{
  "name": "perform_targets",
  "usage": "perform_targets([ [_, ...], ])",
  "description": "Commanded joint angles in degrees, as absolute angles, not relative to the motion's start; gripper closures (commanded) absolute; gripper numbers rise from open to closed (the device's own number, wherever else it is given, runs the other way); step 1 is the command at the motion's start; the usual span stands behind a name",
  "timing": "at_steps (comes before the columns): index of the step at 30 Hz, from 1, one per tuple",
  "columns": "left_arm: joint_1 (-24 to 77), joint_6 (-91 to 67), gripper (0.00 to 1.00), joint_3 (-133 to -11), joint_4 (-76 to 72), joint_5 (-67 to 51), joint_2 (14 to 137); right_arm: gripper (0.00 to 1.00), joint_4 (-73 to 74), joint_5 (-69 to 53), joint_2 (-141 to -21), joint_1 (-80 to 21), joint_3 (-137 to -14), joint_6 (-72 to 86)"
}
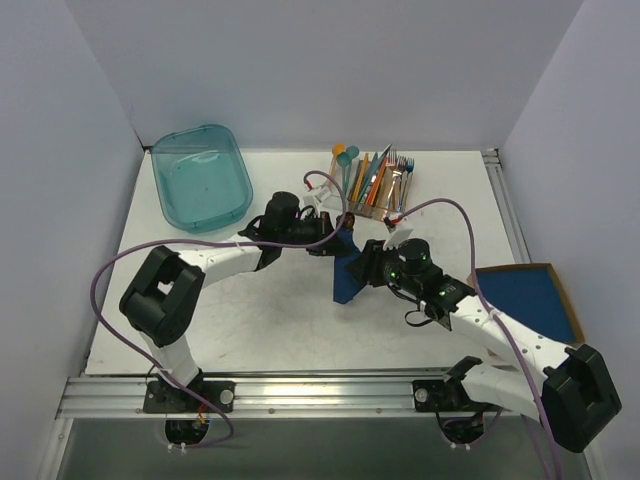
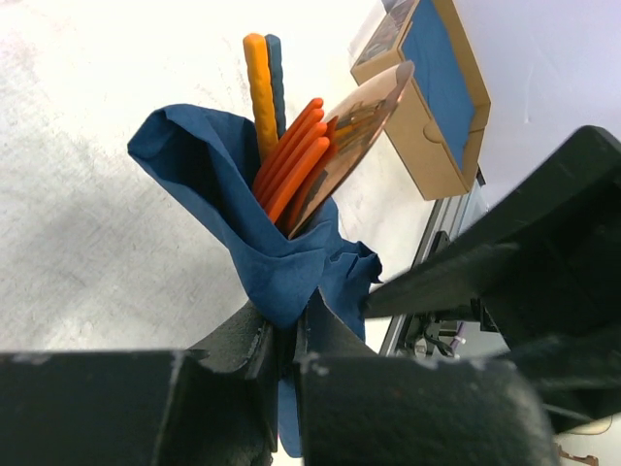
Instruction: Place the utensils on the paper napkin and roll it up
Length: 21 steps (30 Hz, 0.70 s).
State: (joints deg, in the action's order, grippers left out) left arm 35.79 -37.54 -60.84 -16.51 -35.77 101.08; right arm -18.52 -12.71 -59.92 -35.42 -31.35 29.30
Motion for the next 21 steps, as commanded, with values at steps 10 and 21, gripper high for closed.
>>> perform_targets([
  [10,35.42,-39.72,0.98,-61.79,-16.69,-38.23,97.12,0.62,-16.43,-9.22,-63.46,-35.51,-34.63,28.39],
  [21,34.89,-44.21,0.98,-59.42,-24.34,-42.98,96.42,0.66,-22.06,-19.32,-62.32,-30.50,-31.73,30.93],
])
